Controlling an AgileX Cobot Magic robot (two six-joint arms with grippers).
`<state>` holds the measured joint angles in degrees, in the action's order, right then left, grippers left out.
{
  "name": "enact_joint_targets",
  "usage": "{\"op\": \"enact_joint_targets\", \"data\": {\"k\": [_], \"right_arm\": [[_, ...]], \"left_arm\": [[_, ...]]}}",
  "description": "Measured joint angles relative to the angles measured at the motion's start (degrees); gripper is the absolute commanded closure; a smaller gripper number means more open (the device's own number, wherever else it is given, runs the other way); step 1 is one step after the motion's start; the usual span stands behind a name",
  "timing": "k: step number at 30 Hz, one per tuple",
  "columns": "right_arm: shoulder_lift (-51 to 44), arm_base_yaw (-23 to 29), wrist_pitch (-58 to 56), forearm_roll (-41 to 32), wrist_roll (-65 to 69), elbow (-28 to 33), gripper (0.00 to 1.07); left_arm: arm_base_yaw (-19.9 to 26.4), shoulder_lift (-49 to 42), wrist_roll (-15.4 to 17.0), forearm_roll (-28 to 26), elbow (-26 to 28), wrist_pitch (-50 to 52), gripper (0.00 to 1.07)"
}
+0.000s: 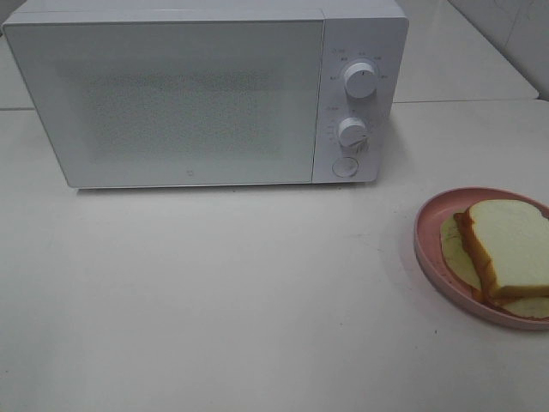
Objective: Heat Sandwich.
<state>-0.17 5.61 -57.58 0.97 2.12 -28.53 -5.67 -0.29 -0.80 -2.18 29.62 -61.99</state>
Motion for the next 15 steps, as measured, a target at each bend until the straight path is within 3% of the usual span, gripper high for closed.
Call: {"op": "enact_joint_targets", "data": {"k": [15], "right_arm": [[0.0, 0.0, 0.0, 0.0, 0.0, 0.0, 0.34]], "left_arm": [[0.0, 0.0, 0.0, 0.0, 0.0, 0.0, 0.40]]}}
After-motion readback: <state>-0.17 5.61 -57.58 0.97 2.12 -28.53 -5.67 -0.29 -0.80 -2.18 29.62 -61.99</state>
